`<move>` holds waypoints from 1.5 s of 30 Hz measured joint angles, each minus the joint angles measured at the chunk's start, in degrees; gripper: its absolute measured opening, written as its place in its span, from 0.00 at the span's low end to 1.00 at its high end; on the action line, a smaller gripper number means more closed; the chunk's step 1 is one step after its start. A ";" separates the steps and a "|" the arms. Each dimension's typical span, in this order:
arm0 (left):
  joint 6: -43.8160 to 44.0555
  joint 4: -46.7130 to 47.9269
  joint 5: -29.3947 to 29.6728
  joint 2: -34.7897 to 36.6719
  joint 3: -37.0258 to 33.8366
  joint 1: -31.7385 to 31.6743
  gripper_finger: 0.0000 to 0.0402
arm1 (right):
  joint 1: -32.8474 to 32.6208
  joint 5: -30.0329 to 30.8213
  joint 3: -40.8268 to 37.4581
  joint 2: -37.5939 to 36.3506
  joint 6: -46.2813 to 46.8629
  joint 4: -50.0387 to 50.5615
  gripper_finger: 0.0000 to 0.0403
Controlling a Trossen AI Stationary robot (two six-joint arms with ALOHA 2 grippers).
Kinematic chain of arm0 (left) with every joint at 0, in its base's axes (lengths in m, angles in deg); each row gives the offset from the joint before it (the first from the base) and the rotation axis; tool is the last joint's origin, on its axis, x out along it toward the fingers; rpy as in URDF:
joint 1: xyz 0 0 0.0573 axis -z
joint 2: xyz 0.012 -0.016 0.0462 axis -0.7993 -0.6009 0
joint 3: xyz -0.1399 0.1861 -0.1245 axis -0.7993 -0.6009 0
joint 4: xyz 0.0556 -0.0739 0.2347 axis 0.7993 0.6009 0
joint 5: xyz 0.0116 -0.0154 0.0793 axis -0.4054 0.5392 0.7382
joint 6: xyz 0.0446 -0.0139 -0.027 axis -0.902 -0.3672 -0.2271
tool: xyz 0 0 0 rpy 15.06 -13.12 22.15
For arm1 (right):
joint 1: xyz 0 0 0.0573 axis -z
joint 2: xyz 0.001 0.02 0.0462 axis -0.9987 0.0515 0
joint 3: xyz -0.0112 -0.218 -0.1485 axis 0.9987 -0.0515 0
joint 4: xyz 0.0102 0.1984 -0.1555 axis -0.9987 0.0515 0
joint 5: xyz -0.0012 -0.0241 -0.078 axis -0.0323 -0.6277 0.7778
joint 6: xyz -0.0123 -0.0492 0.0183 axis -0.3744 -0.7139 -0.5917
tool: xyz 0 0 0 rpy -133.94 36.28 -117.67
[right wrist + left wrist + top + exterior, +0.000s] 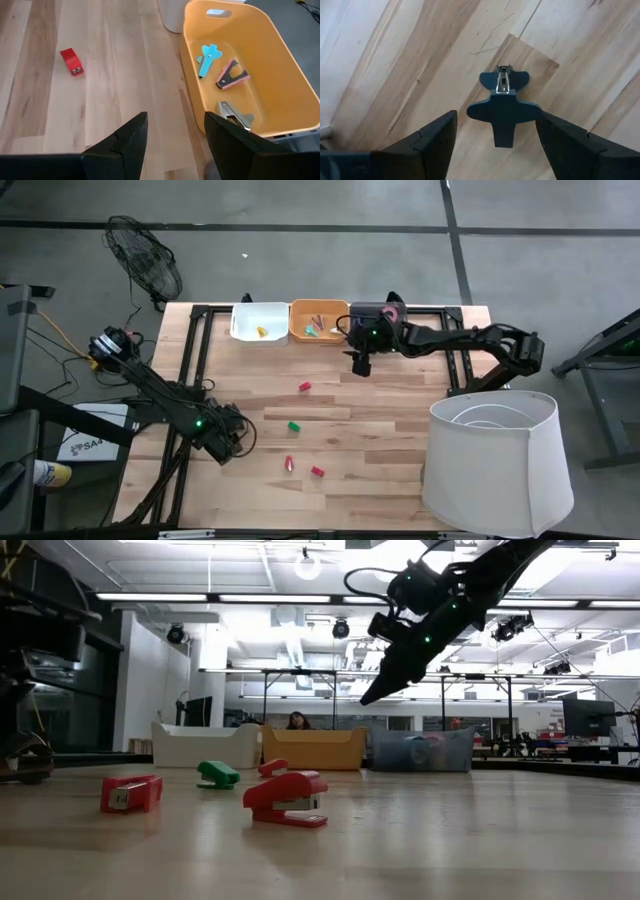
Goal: Pick and place Stapler, Stapler remover, tape
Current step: Put the black staple remover into the orange bin
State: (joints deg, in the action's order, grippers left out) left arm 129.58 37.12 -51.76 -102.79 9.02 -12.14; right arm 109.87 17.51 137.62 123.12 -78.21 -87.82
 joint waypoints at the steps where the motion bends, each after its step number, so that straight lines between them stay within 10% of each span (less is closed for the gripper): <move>1: 0.02 -0.02 0.28 -0.17 0.00 0.00 0.64 | -0.16 0.00 0.00 0.00 -0.12 -0.04 0.46; 30: -2.05 -1.20 7.60 -0.22 0.00 -0.04 0.02 | -3.97 0.13 0.02 -0.02 -0.12 -2.12 0.46; 45: -9.19 -2.34 6.62 -0.22 0.00 -0.02 0.01 | -4.23 0.08 0.02 -0.02 -0.70 -0.79 0.46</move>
State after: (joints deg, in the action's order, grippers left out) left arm 120.38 34.78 -45.14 -103.00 9.02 -12.16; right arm 105.64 17.58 137.64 123.10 -78.91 -88.61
